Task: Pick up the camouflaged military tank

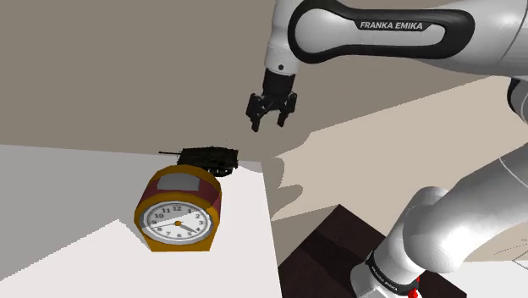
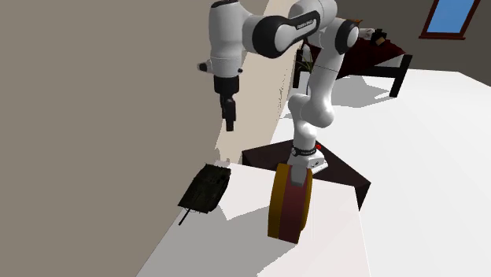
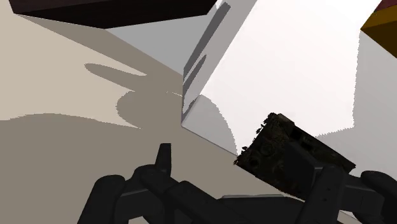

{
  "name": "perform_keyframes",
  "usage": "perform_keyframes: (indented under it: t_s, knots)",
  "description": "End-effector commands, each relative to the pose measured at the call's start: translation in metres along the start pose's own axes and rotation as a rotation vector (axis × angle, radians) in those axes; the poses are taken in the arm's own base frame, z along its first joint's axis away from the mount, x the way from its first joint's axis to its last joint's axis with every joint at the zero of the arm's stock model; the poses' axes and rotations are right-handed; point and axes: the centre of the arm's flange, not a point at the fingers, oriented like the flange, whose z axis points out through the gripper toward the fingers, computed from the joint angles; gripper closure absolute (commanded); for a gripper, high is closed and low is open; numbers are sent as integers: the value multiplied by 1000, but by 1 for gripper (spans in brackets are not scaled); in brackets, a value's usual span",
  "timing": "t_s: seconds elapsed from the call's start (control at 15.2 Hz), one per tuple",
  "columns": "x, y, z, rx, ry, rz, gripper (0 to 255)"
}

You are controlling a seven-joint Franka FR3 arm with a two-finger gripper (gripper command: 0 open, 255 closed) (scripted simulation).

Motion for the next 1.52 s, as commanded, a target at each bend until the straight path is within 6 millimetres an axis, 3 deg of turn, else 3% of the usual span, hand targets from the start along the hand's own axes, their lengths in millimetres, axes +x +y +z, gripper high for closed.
perform_keyframes:
  t_s: [0.0,0.53,1.06,1.19,1.25,1.45]
  knots:
    - [13,-23,10,3,-19,0,0]
    - [63,-113,48,12,-92,-3,0]
    - [64,-116,89,12,-96,-4,0]
    - [64,-116,89,12,-96,-3,0]
    - [64,-117,89,12,-96,-3,255]
    - [64,-117,89,12,-96,-3,255]
